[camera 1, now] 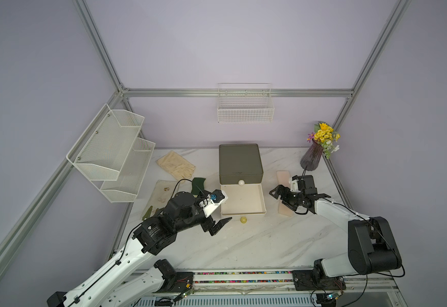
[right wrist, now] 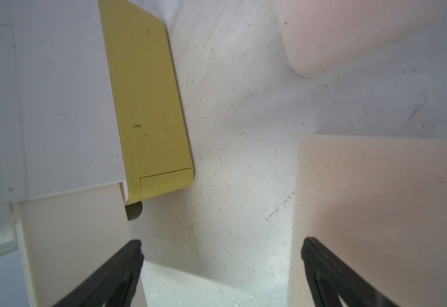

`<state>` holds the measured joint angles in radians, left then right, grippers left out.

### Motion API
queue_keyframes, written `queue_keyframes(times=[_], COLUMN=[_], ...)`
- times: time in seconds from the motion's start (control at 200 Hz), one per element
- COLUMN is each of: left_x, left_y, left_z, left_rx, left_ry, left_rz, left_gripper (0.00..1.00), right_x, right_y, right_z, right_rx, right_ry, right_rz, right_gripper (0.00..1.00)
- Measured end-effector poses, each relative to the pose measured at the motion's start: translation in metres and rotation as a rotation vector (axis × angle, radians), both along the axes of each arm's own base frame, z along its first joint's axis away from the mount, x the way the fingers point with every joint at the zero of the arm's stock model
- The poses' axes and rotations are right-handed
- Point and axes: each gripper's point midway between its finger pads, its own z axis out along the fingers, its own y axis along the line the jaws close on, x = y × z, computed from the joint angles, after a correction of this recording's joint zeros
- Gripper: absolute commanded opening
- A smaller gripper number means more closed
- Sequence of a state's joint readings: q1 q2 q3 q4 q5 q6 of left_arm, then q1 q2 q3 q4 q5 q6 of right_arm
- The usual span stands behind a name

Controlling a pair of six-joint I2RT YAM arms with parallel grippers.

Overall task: Take the sponge out of the drawer
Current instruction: Adjust the sponge at the center of the board.

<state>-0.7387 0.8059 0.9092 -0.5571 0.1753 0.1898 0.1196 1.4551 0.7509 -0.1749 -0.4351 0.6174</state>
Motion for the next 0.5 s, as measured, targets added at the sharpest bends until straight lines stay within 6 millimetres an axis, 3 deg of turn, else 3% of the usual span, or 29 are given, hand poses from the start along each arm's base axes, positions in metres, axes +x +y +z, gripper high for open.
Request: queue_keyframes(times=[0.5], left_x=[0.005], left_y=[0.001], left_z=[-0.008], left_rx=[0.015], left_ry=[0.017], left_rz=[0.013], left_gripper=[1.0], right_x=[-0.011], right_y=[0.023], right_z=[0.002], right_rx=[0.021], right_ry=[0.006], right_rz=[0.071], right_gripper=[0.97])
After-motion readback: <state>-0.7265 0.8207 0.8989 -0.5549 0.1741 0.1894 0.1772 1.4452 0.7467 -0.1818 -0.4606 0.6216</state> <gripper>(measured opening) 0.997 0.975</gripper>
